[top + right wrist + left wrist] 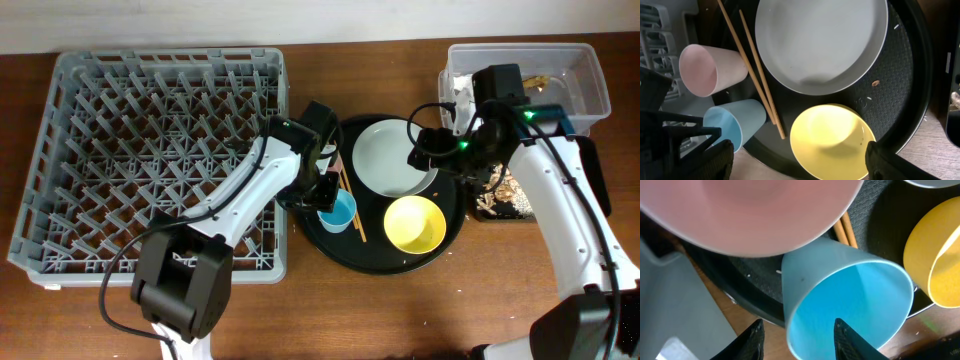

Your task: Sort waste into correct bins and load items into the dishwasher rack

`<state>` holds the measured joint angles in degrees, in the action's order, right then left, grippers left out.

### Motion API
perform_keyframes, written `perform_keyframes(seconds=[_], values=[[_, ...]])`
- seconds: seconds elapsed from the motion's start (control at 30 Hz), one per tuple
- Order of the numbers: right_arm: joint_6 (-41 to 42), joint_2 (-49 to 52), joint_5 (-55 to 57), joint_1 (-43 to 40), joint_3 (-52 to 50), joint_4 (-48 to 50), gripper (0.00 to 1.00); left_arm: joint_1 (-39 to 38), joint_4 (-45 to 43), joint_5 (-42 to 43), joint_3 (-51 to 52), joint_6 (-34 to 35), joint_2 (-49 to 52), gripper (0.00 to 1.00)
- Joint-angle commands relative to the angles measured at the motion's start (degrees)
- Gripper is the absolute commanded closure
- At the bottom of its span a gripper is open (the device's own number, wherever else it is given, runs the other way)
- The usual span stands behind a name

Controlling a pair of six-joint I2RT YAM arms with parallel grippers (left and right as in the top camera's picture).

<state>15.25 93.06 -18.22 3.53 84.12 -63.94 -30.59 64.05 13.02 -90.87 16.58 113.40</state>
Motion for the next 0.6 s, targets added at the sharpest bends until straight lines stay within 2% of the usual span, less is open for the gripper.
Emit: perform_keyframes(seconds=[0.0,0.07,0.13,0.2,0.27,0.37,0.43,0.47,0.5,0.53,0.57], values=[[-0.2,0.1,0.9,4.8,0.3,0.3,0.2,2.1,6.3,-0.4,-8.5,-1.2,0.4,0.57],[2.7,3.6,5.2,13.9,0.3,1.6,0.25,5.3,14.6,-0.8,-21.0,-4.8,0.0,0.56],[3.4,7.8,5.2,18.9,0.3,2.1,0.28,8.5,16.3,-0.9,-24.1,-5.6,0.0,0.56],[4.0,11.6,5.4,22.8,0.3,2.6,0.36,13.2,16.1,-0.9,-24.0,-5.8,0.0,0.55],[5.0,16.9,5.7,25.0,0.3,2.6,0.48,19.3,14.8,-0.8,-24.0,-6.0,0.0,0.48],[5.2,19.8,5.6,25.1,0.3,2.4,0.96,23.5,14.2,-0.8,-24.0,-6.0,0.0,0.47],[5.4,16.0,4.9,24.5,1.0,0.2,0.96,24.4,14.1,-0.7,-24.0,-6.0,0.0,0.47],[4.7,9.9,5.2,23.3,2.4,-1.8,0.96,24.4,13.7,2.0,-24.0,-6.1,0.0,0.44],[4.7,5.3,4.9,21.7,3.0,-2.3,0.96,24.5,12.4,8.9,-24.0,-8.7,0.0,0.38],[4.8,-1.0,3.1,17.7,3.0,-1.7,0.96,24.8,10.9,21.6,-24.0,-13.8,0.0,0.3],[4.3,-4.8,-3.5,11.5,3.0,1.3,0.96,25.4,9.4,37.7,-24.0,-20.4,0.0,0.23]])
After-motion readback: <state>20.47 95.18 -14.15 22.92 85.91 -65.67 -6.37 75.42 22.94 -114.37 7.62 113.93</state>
